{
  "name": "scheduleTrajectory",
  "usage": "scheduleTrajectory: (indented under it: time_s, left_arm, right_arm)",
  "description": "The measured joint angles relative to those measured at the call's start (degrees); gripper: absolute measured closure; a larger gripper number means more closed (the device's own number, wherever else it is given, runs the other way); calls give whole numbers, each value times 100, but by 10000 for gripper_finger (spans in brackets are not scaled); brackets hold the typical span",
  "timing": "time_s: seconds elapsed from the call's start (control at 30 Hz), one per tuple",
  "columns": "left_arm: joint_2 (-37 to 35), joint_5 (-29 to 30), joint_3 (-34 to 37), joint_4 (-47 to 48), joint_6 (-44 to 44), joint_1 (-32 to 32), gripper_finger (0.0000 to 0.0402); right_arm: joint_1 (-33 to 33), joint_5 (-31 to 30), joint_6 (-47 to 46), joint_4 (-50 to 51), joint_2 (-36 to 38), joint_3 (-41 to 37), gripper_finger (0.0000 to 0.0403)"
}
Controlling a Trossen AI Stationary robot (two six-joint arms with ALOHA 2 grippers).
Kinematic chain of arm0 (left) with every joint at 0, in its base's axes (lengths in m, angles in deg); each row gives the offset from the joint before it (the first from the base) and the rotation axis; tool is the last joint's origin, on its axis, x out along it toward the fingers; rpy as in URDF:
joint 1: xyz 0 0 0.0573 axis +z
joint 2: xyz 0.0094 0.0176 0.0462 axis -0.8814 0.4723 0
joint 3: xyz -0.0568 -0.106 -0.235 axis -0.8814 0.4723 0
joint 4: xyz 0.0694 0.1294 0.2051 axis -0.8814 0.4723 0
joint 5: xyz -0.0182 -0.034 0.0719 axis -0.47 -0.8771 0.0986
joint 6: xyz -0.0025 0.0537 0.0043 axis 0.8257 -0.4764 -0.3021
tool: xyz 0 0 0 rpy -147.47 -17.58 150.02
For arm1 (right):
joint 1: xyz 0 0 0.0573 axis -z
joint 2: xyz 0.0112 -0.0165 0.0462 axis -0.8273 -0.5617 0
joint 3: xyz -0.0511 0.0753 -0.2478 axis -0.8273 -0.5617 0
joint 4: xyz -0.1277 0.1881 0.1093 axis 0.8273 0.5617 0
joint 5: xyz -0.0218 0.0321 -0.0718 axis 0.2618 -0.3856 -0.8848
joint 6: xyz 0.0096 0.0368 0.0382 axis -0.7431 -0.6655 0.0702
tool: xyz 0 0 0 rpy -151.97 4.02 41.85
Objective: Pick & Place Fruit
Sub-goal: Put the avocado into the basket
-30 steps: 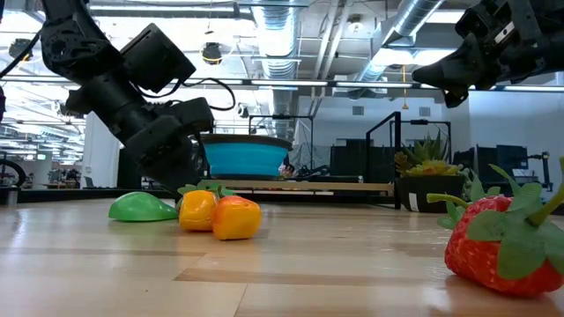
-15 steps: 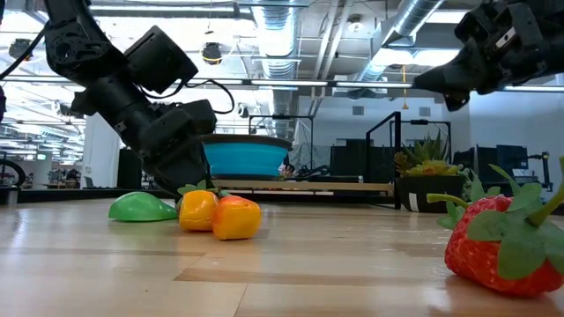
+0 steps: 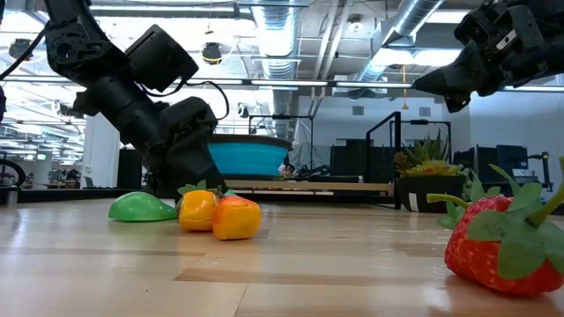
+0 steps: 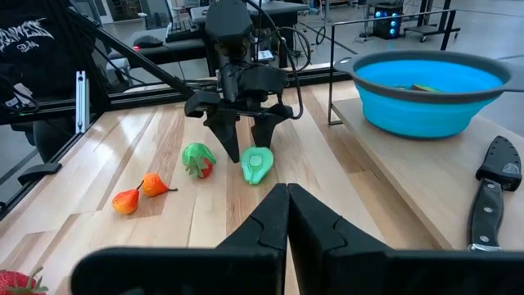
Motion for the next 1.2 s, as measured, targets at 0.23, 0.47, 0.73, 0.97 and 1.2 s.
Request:
scheduleTrajectory:
  time_s: [0.23,0.47,0.73,0.97,1.2]
  left_arm:
    - [-1,-3,0,-15,183,0,152]
    - [-1,9,0,-56,736,0,152]
    - [-1,147,0,-75,1013,-2,152]
    - [-1,169,2,-84,1013,-2,152]
    - [3,469,7,-57,1008,-4,177]
  right_arm:
    - [0,-1,1,4,0,0,401]
    - [0,-1,1,24,0,0,401]
    - [-1,-1,3,24,0,0,401]
    - [1,-1,5,48,0,0,401]
    - [1,-1,20,46,0,0,401]
